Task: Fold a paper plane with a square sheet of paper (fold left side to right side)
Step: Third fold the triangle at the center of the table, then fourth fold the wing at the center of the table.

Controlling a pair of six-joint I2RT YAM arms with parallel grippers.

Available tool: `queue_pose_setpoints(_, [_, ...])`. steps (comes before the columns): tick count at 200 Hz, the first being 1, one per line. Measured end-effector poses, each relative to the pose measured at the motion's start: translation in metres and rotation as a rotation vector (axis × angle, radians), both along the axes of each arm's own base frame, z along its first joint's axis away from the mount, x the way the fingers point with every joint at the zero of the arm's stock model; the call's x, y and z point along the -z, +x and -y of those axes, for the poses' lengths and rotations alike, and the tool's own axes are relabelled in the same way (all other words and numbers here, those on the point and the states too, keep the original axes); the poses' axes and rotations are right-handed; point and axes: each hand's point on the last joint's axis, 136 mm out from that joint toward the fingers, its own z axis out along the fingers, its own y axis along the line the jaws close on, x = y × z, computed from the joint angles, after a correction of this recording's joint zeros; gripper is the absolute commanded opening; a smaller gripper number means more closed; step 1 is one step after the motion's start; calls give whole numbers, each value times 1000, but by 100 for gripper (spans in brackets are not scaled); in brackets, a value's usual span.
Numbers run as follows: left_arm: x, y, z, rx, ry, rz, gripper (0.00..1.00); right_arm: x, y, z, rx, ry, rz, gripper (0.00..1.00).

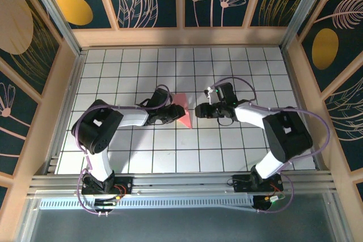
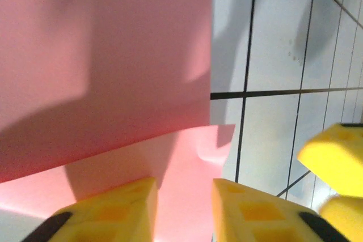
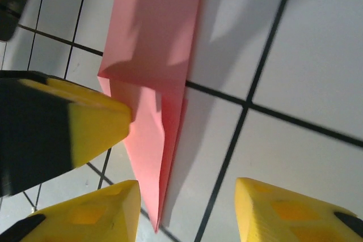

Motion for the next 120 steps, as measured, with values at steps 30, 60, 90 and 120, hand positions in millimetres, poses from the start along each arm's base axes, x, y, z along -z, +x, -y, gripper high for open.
queue_pose_setpoints(30, [-29, 21, -27, -77, -2, 70, 40, 3, 14, -20, -70, -4, 51, 45])
queue_pose_setpoints(60, [-45, 36, -70, -180, 4, 120, 46, 8, 23, -41, -137, -8, 88, 43])
queue_pose_setpoints(90, [-37, 35, -86, -208, 20, 106, 49, 16, 24, -51, -168, -1, 80, 39])
queue_pose_setpoints(120, [-33, 33, -87, -200, 9, 86, 51, 21, 25, -53, -173, -2, 73, 18])
